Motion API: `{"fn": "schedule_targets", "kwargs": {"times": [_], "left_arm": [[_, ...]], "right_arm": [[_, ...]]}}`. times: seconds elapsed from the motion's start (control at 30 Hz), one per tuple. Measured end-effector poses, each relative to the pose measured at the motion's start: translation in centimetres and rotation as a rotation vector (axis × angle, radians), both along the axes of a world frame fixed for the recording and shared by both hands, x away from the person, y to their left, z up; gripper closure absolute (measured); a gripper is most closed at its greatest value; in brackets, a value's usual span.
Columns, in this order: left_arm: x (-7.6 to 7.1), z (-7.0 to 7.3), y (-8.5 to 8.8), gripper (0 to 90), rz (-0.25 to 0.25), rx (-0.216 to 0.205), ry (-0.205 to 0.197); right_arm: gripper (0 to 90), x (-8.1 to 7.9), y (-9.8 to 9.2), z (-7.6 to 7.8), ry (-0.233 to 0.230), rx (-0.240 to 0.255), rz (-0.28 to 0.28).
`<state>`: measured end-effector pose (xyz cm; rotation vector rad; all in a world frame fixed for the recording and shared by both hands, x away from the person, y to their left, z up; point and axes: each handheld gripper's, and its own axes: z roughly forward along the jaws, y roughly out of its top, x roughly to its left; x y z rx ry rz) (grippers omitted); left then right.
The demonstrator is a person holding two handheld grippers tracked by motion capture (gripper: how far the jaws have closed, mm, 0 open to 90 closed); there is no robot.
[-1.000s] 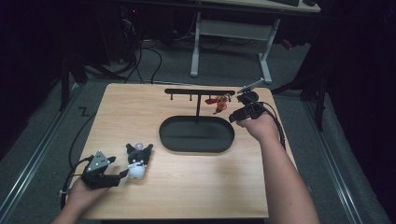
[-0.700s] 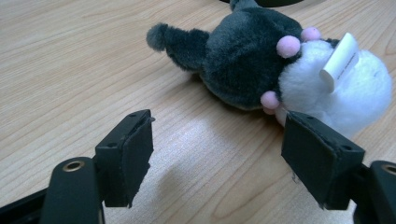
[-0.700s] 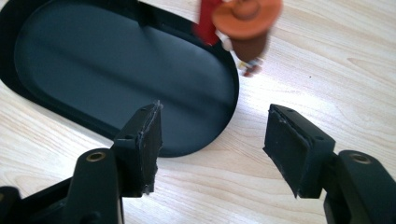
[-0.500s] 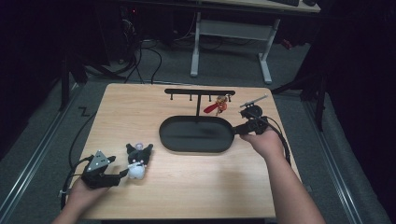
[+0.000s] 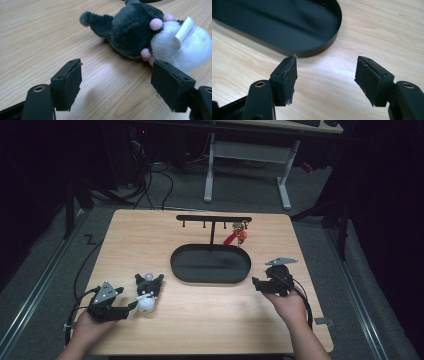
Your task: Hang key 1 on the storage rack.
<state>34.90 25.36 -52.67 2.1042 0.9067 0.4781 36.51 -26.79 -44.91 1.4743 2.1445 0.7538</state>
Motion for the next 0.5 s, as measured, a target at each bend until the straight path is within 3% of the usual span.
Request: {"fn": "schedule_targets", "kwargs": {"times": [0.17,0.23,0.3,0.4,0.5], "left_arm": [[-0.1,0.0,0.0,25.4,0.016,-0.007,-0.007],[-0.1,0.0,0.0,25.8,0.036,0.003,-0.013],[-0.1,0.1,0.1,27.2,0.066,-0.013,-0.014],[0.0,0.4,0.5,37.5,0.109,-0.042,-0.008],[0.4,0.7,0.8,58.1,0.149,-0.069,-0.013]], "right_arm": [[33.4,-2.7,0.2,-2.1,-0.061,0.026,0.02],[34.0,-3.9,0.4,-3.1,-0.091,0.038,0.02],[34.6,-5.2,0.4,-4.1,-0.123,0.063,0.022],[36.5,-7.2,0.4,-5.3,-0.159,0.103,0.004],[38.6,-9.1,0.3,-6.1,-0.21,0.107,0.004]]}}
